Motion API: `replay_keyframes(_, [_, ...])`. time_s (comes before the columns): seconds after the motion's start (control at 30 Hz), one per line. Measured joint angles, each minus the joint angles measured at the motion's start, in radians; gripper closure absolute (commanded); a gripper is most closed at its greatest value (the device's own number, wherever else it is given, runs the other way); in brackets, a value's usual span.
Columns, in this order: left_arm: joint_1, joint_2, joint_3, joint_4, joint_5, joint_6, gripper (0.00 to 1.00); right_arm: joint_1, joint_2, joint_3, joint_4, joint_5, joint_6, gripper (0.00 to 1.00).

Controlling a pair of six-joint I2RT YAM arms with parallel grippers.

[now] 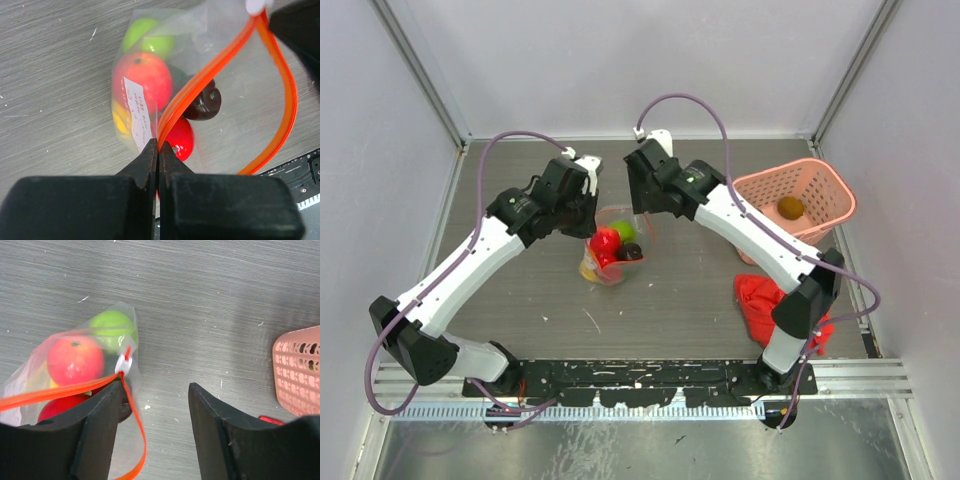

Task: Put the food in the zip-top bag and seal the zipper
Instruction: Place the fake fruit in the zipper food storage bag, then pick up the fake fruit from the bin.

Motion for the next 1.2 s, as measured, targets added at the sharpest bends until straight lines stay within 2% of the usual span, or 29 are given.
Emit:
replay_keyframes(0.2, [0.000,0.003,0.008,0.000,-0.007,0.000,1.00,-0.070,-0.126,-0.037,-0.002,-0.067,-0.019,0.23])
replay_keyframes(0.47, [0.000,0.010,0.008,0.000,-0.009,0.000,1.00,-0.312,-0.262,-0.138,0.002,-0.129,-0.039,0.18])
replay_keyframes(0.93, [0.000,0.010,0.008,0.000,-0.009,0.001,1.00,-0.799,-0.266,-0.402,0.121,-0.331,-0.094,0.16])
replay_keyframes(1.07, [0.000,0.011,0.008,0.000,-0.010,0.001,1.00,-0.875,-0.241,-0.469,0.200,-0.389,-0.105,0.16])
replay_keyframes(1.2, [0.000,0.011,0.008,0.000,-0.010,0.001,1.00,-0.903,-0.209,-0.547,0.303,-0.444,-0.119,0.15])
